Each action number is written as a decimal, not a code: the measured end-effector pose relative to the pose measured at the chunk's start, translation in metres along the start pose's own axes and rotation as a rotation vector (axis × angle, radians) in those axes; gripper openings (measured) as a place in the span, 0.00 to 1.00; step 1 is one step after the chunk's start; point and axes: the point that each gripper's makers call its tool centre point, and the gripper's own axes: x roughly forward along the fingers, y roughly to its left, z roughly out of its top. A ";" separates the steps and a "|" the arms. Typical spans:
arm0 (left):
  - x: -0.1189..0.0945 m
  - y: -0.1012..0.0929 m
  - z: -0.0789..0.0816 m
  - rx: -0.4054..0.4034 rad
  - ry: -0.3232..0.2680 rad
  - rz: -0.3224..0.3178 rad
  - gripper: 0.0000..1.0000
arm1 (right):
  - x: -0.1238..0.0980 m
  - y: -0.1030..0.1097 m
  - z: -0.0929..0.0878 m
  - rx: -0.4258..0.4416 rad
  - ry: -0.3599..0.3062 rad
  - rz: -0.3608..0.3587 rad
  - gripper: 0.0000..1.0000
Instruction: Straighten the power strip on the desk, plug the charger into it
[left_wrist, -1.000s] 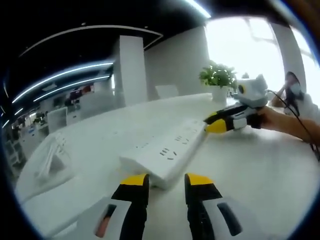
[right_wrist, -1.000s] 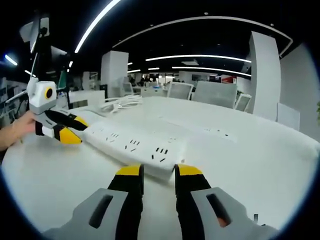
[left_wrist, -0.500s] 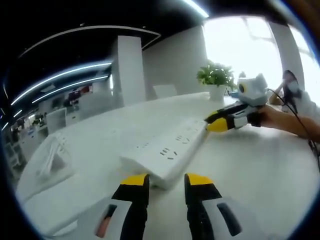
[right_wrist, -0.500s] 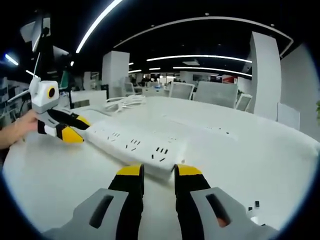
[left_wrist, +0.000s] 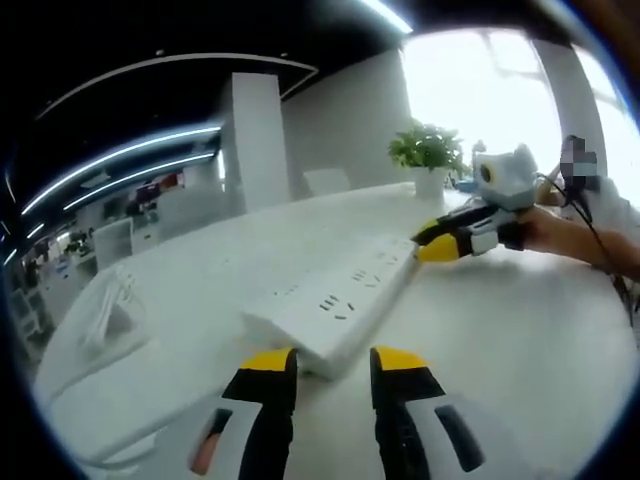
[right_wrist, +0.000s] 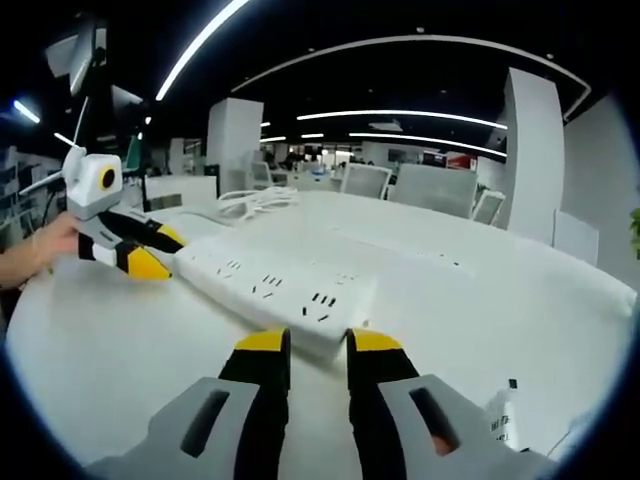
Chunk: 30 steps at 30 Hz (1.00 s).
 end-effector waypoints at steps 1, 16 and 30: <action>-0.001 0.000 -0.001 -0.001 0.000 0.002 0.29 | -0.001 0.000 0.000 0.000 -0.001 0.000 0.19; -0.015 -0.009 -0.005 0.003 0.000 0.003 0.30 | -0.015 0.016 -0.003 -0.015 0.004 -0.007 0.20; -0.028 -0.018 -0.010 0.008 -0.004 -0.012 0.30 | -0.026 0.027 -0.005 -0.014 0.008 -0.017 0.20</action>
